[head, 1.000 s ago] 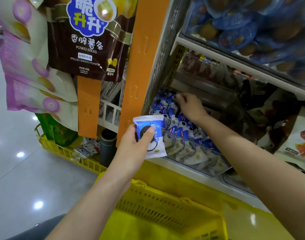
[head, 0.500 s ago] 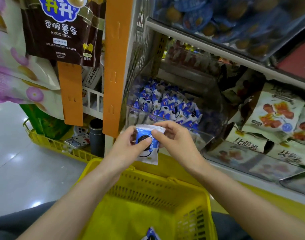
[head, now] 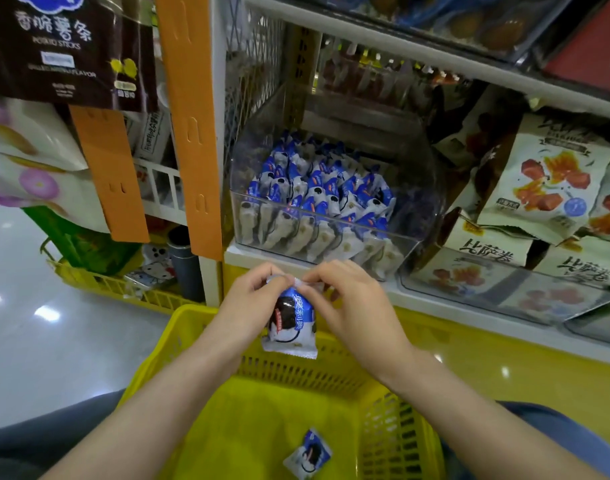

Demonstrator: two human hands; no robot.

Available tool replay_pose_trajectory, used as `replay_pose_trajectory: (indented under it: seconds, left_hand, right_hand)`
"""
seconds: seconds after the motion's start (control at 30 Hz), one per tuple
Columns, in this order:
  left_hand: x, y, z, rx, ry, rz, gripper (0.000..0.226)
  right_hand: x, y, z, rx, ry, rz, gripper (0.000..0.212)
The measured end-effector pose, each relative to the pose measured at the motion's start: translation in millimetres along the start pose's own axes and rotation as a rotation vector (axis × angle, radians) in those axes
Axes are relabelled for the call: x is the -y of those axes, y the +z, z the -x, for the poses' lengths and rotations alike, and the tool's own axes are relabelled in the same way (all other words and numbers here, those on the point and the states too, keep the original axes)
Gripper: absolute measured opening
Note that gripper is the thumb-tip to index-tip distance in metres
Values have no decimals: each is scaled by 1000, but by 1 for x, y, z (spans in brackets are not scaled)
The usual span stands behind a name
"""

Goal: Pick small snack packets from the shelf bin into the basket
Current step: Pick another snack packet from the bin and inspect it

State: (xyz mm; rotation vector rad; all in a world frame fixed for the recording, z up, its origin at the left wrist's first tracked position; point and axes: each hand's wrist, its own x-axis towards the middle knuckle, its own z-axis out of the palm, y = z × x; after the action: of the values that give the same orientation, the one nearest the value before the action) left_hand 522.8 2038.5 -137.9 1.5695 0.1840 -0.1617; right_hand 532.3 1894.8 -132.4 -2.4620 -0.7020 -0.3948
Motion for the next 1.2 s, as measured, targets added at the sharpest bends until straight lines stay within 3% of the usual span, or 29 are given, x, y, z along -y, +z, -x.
replay_pose_trajectory:
  seconds: [0.1,0.33,0.43,0.6,0.7,0.77,0.9,1.0,1.2]
  left_hand:
    - [0,1,0,29,-37,51,21]
    - [0,0,2,14,-15,120,33]
    - [0,-3,0,-82,70,185,20]
    - [0,-6,-2,-147,182,160,16]
    - [3,-4,-1,-161,260,32,12]
    - [5,-4,0,-142,298,-63,12]
    - [7,-1,3,-46,311,-147,17]
    - [9,0,3,-37,303,-213,19]
    - [8,1,2,-25,252,-202,24]
  right_hand:
    - [-2,-1,0,-3,23,-53,10]
    - [-6,-4,-9,-156,605,-842,15]
    - [-6,-6,-6,-45,685,-991,6]
    - [0,-1,1,264,621,-813,23]
    - [0,2,5,364,474,-478,43]
    - [2,3,7,301,386,-433,45]
    - [4,0,2,83,391,-529,9]
    - [2,-2,0,55,377,-547,6]
    - [1,-5,4,1,125,-166,7]
